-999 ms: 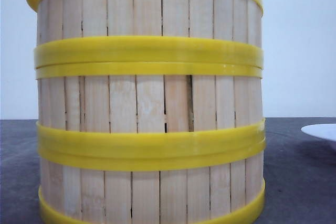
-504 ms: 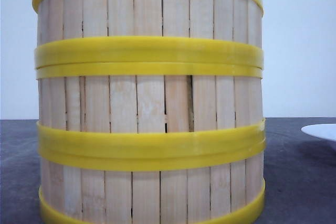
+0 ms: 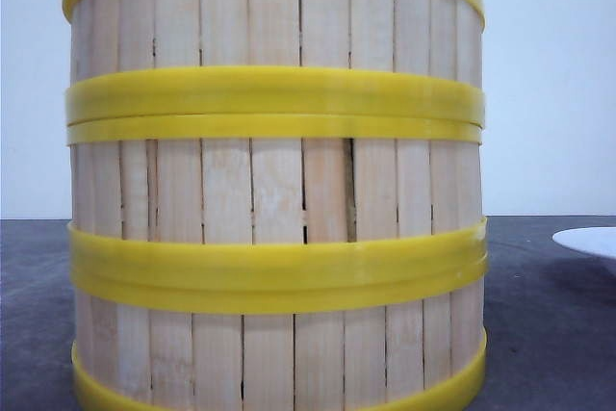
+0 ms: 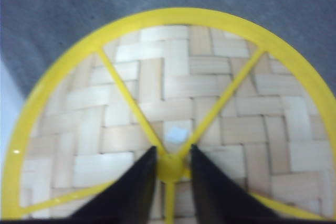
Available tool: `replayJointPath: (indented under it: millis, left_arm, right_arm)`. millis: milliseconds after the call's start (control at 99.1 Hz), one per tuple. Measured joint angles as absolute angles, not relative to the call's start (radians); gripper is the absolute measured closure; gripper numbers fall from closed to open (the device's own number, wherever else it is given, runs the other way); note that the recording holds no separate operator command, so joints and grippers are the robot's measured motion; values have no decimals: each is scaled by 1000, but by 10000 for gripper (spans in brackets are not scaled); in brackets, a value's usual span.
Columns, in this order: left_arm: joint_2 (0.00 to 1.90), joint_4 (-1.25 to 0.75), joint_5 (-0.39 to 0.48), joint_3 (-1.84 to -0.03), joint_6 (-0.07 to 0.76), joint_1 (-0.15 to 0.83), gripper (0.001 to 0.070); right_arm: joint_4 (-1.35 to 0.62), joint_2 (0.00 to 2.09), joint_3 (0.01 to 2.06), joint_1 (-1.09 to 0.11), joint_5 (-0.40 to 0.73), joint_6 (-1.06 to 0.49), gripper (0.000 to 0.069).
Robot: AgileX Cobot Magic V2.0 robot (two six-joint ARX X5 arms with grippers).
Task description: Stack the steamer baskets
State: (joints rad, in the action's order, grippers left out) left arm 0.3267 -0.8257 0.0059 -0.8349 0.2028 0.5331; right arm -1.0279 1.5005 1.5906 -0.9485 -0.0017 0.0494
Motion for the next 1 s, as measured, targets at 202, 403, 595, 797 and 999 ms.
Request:
replayJointPath:
  millis: [202,403,595,797,999]
  left_arm:
    - [327,-827,6,-835,203,533,481]
    - [327,-828,6,-835,203,533,481]
    - [327,-827,6,-835,203,533,481]
    - [327,-827,6,-835,203,533,481]
    - [327,-827,6,-835,203,533,481]
  right_arm:
    - [-1027,1498,1592,-948,49,50,399]
    - [-1028,1460,1637,-949,139,49,393]
    - [-991,1322,1689,-947,261,49,355]
    - [-1013,1159,1689,-948,408,56,346]
    - [-1121,997,1686,-948,525,94,346]
